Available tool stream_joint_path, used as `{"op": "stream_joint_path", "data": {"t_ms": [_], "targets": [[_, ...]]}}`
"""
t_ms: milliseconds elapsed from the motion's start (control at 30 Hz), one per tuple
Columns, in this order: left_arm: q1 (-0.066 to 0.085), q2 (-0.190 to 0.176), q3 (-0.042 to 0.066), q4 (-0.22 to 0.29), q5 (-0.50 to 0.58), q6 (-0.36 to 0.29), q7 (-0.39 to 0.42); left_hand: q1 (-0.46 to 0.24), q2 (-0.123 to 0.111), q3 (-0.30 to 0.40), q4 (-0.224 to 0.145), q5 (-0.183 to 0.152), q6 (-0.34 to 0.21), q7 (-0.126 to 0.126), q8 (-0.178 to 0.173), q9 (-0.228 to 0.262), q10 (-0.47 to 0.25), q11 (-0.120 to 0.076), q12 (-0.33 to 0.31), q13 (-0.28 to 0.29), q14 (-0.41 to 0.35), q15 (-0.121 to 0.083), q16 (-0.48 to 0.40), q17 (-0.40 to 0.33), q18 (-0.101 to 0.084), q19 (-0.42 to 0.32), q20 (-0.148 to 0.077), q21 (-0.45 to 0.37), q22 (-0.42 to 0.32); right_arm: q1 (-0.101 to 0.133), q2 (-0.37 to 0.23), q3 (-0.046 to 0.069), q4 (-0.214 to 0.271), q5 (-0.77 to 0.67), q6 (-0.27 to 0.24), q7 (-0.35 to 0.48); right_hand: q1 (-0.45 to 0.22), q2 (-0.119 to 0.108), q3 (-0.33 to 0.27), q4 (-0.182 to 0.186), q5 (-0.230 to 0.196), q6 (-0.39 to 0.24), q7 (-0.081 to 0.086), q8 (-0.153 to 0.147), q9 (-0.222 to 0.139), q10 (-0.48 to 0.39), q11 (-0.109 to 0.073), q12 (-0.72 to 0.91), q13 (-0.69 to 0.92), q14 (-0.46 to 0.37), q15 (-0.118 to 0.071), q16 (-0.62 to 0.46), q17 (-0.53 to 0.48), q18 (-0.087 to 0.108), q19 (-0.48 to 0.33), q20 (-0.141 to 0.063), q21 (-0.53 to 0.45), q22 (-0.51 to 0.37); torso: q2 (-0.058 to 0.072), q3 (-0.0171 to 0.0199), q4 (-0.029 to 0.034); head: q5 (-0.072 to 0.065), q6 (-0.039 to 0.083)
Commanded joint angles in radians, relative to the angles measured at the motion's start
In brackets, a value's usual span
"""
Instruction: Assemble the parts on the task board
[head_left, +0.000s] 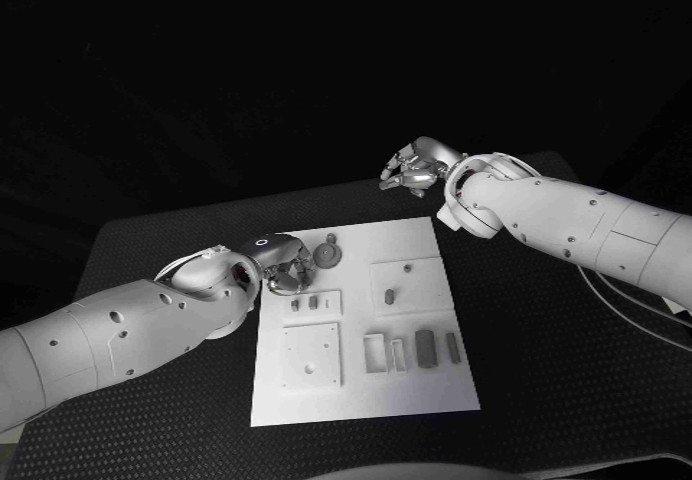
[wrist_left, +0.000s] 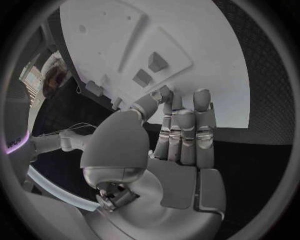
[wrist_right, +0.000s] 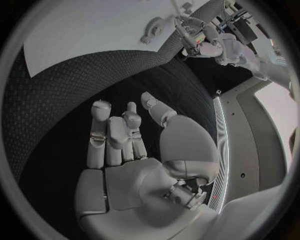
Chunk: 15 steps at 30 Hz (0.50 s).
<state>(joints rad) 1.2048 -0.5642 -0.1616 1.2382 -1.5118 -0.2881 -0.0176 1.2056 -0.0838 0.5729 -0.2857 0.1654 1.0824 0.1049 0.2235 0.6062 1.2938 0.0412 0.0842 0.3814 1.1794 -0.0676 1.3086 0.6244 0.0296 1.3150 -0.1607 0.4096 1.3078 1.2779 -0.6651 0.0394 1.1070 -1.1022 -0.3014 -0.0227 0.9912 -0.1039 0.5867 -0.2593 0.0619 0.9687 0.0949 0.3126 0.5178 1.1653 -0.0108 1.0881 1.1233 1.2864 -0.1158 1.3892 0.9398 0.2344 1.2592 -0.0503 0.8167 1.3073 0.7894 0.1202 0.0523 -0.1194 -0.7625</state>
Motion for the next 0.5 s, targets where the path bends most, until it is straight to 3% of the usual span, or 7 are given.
{"op": "stream_joint_path", "data": {"t_ms": [33, 500], "targets": [[-0.006, 0.006, -0.010, -0.005, -0.013, 0.031, -0.013, 0.001, 0.011, 0.006, 0.002, 0.005, 0.007, 0.002, 0.005, 0.000, 0.009, -0.001, -0.001, 0.001, 0.006, -0.005, 0.001, -0.001, 0.065, 0.001, -0.005, -0.002, 0.018, 0.000, 0.001, 0.000, 0.002, 0.000, 0.012, 0.008, -0.005, 0.001, 0.000, -0.001, -0.003, 0.002, 0.007, -0.005, 0.002, 0.002, -0.001, 0.001, -0.001, 0.001, -0.004, -0.007, 0.001, 0.027, -0.001, -0.006, -0.006, 0.020, 0.000, 0.0009, 0.0211, -0.001, -0.001], [-0.007, 0.011, -0.018, -0.009, -0.017, 0.044, -0.005, 0.000, 0.015, 0.007, 0.000, 0.005, 0.018, -0.004, 0.013, 0.003, 0.022, -0.006, 0.001, 0.007, 0.013, -0.009, 0.008, -0.001, 0.064, 0.006, -0.009, -0.003, 0.019, -0.001, -0.001, 0.000, 0.004, 0.000, 0.012, 0.008, -0.005, 0.002, 0.000, -0.002, -0.003, 0.002, 0.007, -0.005, 0.002, 0.002, -0.001, 0.002, -0.001, 0.001, -0.004, -0.007, 0.001, 0.027, 0.000, -0.006, -0.005, 0.020, -0.001, -0.0001, 0.0227, -0.002, 0.000]]}}
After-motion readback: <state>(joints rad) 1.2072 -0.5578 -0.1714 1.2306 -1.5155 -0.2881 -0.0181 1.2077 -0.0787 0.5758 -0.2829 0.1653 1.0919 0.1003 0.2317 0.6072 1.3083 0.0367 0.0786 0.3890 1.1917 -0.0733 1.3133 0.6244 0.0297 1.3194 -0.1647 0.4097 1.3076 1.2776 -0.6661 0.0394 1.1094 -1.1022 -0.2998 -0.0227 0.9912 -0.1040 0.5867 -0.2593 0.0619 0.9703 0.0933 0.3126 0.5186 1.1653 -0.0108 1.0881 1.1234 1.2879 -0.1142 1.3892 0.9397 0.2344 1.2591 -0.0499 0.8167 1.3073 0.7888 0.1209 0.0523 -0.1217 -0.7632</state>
